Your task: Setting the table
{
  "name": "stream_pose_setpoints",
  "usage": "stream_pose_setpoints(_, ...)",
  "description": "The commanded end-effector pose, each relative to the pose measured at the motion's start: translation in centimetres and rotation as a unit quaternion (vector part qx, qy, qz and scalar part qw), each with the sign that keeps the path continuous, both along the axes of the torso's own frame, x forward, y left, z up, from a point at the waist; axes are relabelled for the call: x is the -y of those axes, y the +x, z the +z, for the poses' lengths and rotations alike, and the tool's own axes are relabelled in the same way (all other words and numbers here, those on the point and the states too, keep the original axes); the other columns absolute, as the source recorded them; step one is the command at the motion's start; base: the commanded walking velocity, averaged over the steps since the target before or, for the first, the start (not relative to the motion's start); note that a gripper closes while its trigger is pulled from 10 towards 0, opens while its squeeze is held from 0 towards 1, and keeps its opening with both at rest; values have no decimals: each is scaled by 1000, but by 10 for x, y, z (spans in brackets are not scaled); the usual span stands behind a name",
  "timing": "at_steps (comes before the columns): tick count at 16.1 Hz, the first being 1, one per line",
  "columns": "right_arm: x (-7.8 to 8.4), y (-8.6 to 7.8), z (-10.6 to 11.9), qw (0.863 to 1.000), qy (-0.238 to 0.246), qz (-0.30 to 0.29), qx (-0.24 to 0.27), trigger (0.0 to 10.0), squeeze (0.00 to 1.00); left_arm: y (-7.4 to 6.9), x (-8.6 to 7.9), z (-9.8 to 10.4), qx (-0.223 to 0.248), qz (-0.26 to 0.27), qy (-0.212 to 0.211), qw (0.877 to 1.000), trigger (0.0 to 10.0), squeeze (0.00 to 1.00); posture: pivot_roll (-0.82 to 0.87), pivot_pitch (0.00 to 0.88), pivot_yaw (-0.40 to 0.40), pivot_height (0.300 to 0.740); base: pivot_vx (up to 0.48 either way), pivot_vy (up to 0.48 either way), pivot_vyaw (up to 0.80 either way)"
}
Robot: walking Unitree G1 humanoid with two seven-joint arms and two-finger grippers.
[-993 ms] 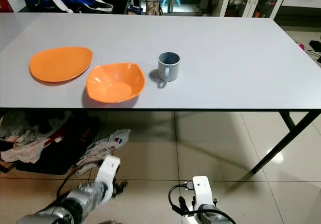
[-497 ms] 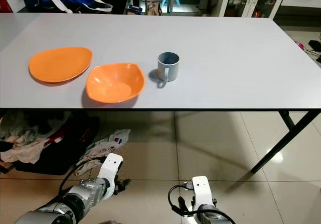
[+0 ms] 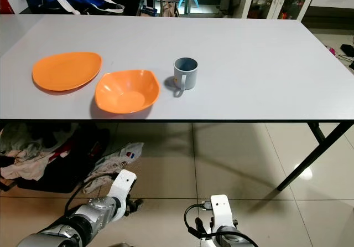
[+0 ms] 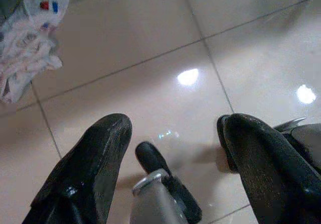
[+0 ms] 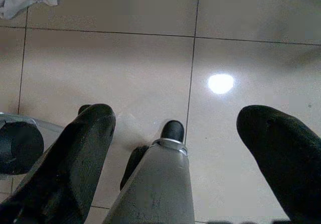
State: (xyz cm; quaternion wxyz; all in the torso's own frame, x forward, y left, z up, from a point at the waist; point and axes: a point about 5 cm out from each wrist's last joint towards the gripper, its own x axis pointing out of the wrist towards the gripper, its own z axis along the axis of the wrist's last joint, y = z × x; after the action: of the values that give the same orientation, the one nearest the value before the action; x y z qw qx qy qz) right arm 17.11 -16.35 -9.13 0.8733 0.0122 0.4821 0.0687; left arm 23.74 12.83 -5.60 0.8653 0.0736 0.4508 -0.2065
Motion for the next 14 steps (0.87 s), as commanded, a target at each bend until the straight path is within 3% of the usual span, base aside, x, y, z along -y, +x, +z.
stream_pose_setpoints(1,0,-1,0,1000,6,-10,6,10000,0,18,3,14,41,-27,-14,999,10000,0,-121,0,13,727,0,0,0)
stream_pose_setpoints(4,-1,1,2,1000,8,1,26,10000,0,43,4,43,143,-101,-36,984,10000,0,-118,0,13,727,0,0,0)
stream_pose_setpoints(5,-2,3,3,999,11,1,33,10000,0,48,5,51,172,-123,-46,976,10000,0,-117,0,14,727,0,0,0)
stream_pose_setpoints(6,-2,7,6,998,10,10,54,10000,0,58,8,71,226,-144,-64,961,10000,0,-119,0,16,727,0,0,0)
stream_pose_setpoints(10,-1,17,13,994,-10,25,109,10000,0,78,10,119,343,-117,-69,930,10000,0,-115,0,13,727,0,0,0)
stream_pose_setpoints(11,0,22,17,989,-36,38,136,10000,0,82,10,142,390,-97,-78,912,10000,0,-109,0,14,727,0,0,0)
stream_pose_setpoints(14,2,26,22,984,-44,13,173,10000,0,80,10,177,434,-58,-141,888,10000,0,-102,0,17,727,0,0,0)
